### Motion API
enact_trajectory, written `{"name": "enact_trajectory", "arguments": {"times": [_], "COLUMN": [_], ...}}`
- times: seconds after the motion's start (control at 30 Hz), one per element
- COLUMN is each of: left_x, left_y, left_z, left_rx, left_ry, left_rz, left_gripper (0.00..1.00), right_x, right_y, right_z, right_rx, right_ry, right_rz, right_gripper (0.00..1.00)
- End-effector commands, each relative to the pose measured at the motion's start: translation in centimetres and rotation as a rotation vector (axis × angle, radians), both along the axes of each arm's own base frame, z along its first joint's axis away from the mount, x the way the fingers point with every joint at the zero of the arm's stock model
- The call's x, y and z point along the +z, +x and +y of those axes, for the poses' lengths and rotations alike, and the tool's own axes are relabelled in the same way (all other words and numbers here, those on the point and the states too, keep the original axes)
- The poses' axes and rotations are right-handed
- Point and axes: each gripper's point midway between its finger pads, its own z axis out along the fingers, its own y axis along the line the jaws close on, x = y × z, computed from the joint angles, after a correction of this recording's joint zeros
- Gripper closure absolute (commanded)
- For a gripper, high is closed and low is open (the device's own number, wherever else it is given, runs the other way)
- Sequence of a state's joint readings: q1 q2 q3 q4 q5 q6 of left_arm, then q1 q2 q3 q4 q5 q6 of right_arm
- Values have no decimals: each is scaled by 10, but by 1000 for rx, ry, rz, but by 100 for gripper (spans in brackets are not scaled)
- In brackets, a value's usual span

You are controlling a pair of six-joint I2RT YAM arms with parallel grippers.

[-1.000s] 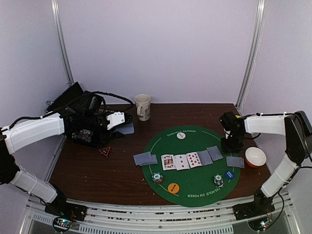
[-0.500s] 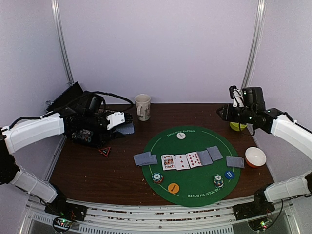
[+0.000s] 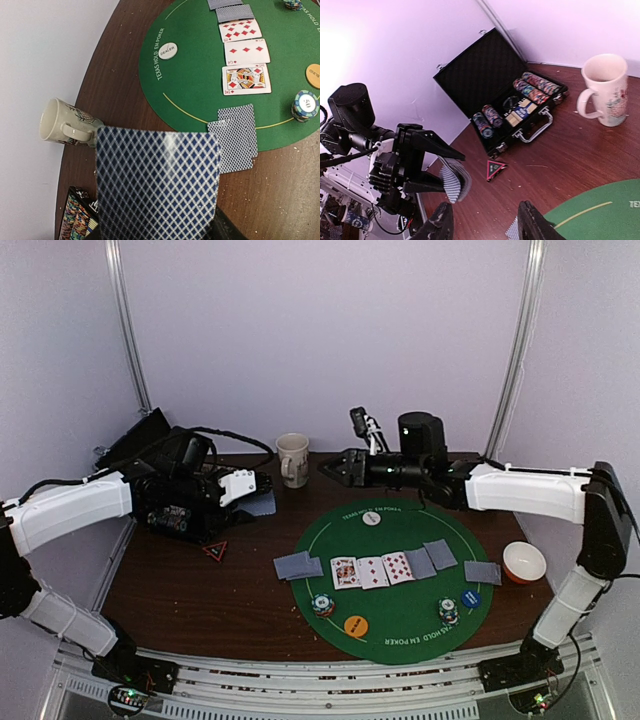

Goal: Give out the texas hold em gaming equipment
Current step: Pass from the left arm to the right

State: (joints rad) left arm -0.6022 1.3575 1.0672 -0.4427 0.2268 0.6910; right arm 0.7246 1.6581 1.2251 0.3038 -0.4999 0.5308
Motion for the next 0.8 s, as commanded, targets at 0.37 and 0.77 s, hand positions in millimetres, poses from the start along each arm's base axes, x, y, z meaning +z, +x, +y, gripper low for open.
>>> {"name": "enact_trajectory", "arguments": {"times": [0.37,0.77], "left_x": [17,15], "left_y": [-2,-2], "left_z": [-8,-10], "left_rx": [-40,-46], "left_ry": [-52,-55], "left_rz": [-40,-33], "left_gripper": [50,50], "right_x": [-26,-50], "right_y": [-13,-37], "right_z": [109,129], "right_rx": [248,369], "right_ry": [38,13], "right_rz": [2,53], "right_gripper": [47,75]}}
